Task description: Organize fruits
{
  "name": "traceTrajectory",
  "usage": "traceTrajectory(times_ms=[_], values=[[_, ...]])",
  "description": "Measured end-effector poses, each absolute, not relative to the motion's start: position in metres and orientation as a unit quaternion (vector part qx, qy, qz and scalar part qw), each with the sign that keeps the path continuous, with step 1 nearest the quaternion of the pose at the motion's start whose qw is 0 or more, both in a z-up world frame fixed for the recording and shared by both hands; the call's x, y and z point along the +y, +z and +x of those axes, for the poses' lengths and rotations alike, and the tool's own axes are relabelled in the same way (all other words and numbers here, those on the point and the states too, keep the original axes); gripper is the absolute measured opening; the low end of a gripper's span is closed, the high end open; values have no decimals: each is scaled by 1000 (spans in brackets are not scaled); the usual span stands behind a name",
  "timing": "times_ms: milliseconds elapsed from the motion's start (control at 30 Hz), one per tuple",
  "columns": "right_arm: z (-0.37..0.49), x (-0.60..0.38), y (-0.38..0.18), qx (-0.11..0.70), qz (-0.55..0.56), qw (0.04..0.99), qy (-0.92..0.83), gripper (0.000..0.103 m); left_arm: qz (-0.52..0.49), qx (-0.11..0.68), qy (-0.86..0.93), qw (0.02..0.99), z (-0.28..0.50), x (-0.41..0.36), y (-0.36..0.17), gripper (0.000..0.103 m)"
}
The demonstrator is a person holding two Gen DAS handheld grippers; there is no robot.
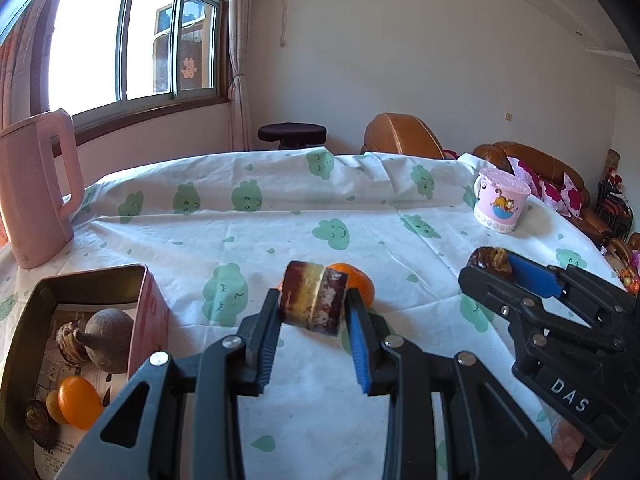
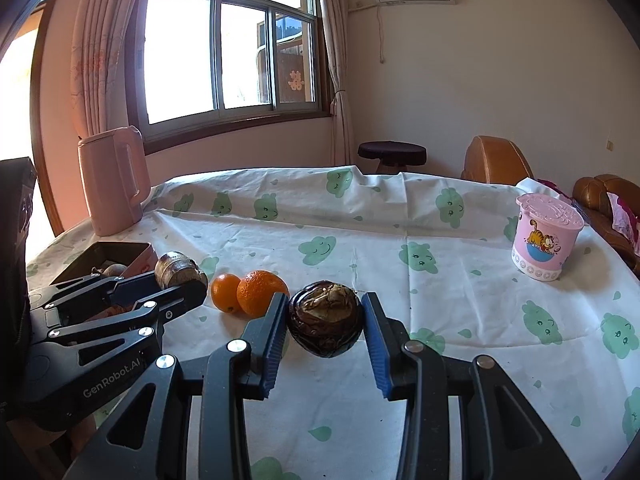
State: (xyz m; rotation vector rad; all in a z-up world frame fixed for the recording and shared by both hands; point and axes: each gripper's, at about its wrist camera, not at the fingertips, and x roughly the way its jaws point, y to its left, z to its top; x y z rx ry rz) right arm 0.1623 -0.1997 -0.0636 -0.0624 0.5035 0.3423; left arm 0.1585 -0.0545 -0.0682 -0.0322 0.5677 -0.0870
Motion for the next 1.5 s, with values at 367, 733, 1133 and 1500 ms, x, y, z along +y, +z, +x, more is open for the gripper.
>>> traceTrajectory(times_ms=[367,733,1133,1500], values=[[156,-201,-61,230,-30,958,168,40,-11,255,-35,966,150,-55,-63,34],[147,-203,-57,207,-31,964,166,40,-9,232,-27,972,141,-54,-59,34],[140,-205,-55,187,-30,968,164,40,-5,208,-18,978,132,-55,-54,34],[129,-207,-51,155,-29,973,168,40,0,180,-11,984,121,-56,-50,34]])
